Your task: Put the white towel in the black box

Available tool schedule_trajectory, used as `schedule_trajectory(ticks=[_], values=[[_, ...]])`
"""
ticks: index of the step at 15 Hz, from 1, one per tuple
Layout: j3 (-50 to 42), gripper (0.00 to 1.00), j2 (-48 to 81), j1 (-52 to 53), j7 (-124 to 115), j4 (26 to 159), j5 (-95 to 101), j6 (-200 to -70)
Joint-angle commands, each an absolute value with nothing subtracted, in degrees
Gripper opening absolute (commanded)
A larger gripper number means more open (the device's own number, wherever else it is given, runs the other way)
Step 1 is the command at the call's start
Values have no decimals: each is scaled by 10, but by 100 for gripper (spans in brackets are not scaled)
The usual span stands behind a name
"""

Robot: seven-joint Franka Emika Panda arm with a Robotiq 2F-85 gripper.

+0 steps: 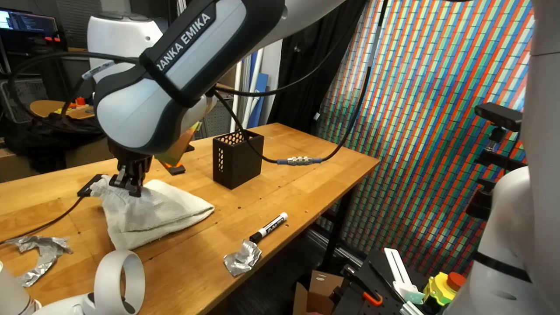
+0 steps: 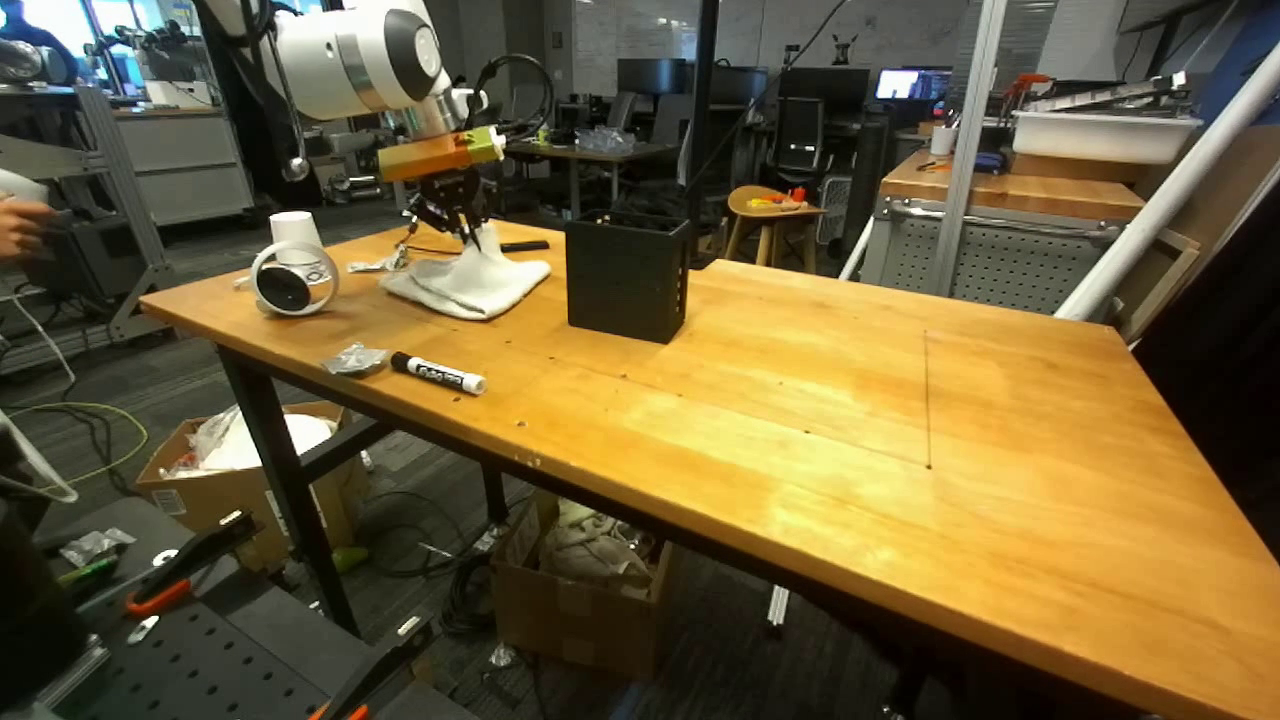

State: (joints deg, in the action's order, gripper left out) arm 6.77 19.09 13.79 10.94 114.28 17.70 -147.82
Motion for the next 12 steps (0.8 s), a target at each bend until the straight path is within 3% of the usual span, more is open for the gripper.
schedule_trajectory(ticks=[1, 12], values=[[41, 9, 126, 133, 61, 1155, 220, -1472], [-18, 10, 46, 28, 26, 1093, 245, -1306]])
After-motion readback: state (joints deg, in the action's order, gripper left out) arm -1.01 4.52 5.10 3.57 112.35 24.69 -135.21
